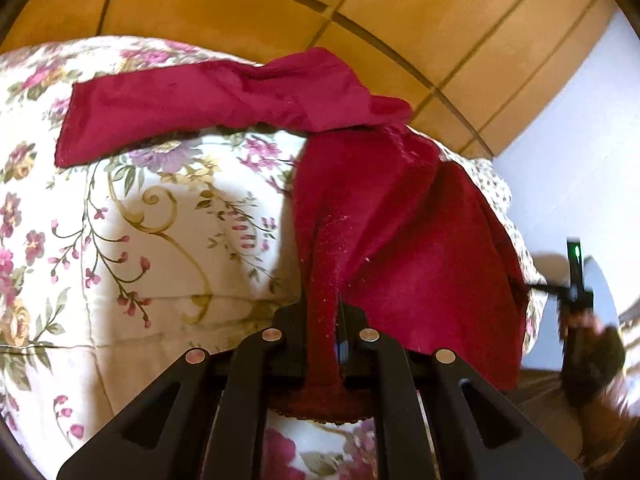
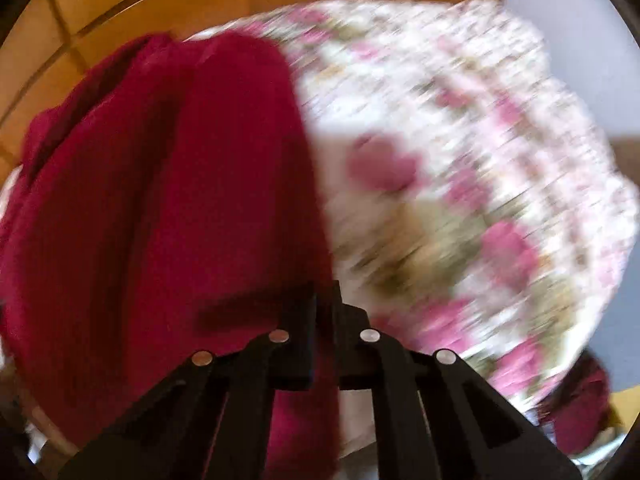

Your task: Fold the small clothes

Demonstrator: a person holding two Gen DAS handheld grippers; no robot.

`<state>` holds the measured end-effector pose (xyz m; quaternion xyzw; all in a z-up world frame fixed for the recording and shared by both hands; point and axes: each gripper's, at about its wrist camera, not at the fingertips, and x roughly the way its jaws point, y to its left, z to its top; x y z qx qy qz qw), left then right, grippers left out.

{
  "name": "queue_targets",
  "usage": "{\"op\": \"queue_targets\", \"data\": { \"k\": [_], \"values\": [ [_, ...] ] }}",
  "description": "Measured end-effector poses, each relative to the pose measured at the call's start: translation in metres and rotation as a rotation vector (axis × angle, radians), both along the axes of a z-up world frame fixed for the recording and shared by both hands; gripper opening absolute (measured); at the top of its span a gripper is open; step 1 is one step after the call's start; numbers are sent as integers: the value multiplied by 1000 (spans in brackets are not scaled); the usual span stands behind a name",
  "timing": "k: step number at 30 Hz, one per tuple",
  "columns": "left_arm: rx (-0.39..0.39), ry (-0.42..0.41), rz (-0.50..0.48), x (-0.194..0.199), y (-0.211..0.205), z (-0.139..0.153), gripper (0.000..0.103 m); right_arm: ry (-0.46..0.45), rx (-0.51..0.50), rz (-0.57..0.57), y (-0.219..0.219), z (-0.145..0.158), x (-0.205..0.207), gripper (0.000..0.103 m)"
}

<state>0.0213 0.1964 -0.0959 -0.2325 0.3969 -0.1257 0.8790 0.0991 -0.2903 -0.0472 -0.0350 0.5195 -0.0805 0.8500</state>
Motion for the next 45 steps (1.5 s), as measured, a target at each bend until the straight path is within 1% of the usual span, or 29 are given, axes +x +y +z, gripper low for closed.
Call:
{"op": "queue_targets", "data": {
  "k": [1,5,8,9,10,11,12,13,14,15,16,17,18,21,23,25,27,28,30,32,33,34,37,38,40,42,43,44,45],
  "values": [
    [10,-6,-7,-3,-2,2,6,-56,-112,-41,-7,11,7,4],
    [-37,16,-14,-6,-7,3,6,-249,-370,-155,-31,50,36,4],
    [-30,24,-24,-6,-14,4,6,-314,-487,-213,-47,53,61,5],
    [-16,24,-27,-7,-17,4,6,-315,-507,-226,-50,51,63,12],
    [-7,27,-27,-6,-17,4,7,-304,-520,-231,-53,42,69,25],
    [3,34,-27,-5,-18,3,6,-266,-536,-245,-60,26,78,61],
    [12,39,-26,-4,-18,3,7,-218,-539,-257,-67,12,82,81],
    [29,41,-20,-3,-18,3,8,-170,-520,-258,-74,1,79,82],
    [40,39,-19,-3,-18,3,16,-109,-473,-260,-79,-12,80,81],
    [62,39,-18,-3,-18,4,20,-85,-439,-270,-81,-15,76,82],
    [76,38,-16,-2,-18,5,31,-90,-425,-289,-79,-17,78,83],
    [87,33,-14,-4,-16,7,40,-119,-414,-314,-77,-9,73,90],
    [90,16,-8,-5,-12,11,42,-151,-401,-327,-74,1,70,97],
    [91,-54,18,-9,4,26,48,-295,-337,-322,-50,36,60,101],
    [116,-83,63,-9,18,34,62,-363,-259,-264,-28,47,58,101],
    [137,-87,135,0,36,38,63,-395,-112,-147,0,52,49,101],
    [125,-97,221,14,60,39,72,-358,-14,-42,28,45,50,101],
    [120,-102,252,20,68,39,75,-315,53,31,46,38,49,101],
    [143,-113,301,35,80,38,78,-250,148,115,67,27,47,101],
    [255,-119,336,54,85,37,83,-184,223,145,84,16,44,101],
    [332,-124,343,64,86,36,83,-156,251,140,89,10,42,101],
    [369,-128,328,69,85,36,83,-126,283,134,94,6,40,101],
    [417,-115,190,89,72,30,87,12,416,72,95,-16,37,101],
    [433,-113,141,94,67,27,87,42,462,53,91,-23,39,101],
    [507,-111,52,103,51,20,87,68,532,27,87,-31,38,101],
    [655,-74,-14,117,34,8,87,55,512,41,91,-31,40,101],
    [769,-38,-41,129,26,-3,87,50,493,52,94,-31,42,101],
    [850,-30,-51,137,22,-10,87,47,484,55,98,-30,40,101],
    [884,-38,-59,141,20,-13,86,45,470,59,99,-31,42,101]
  ]
}}
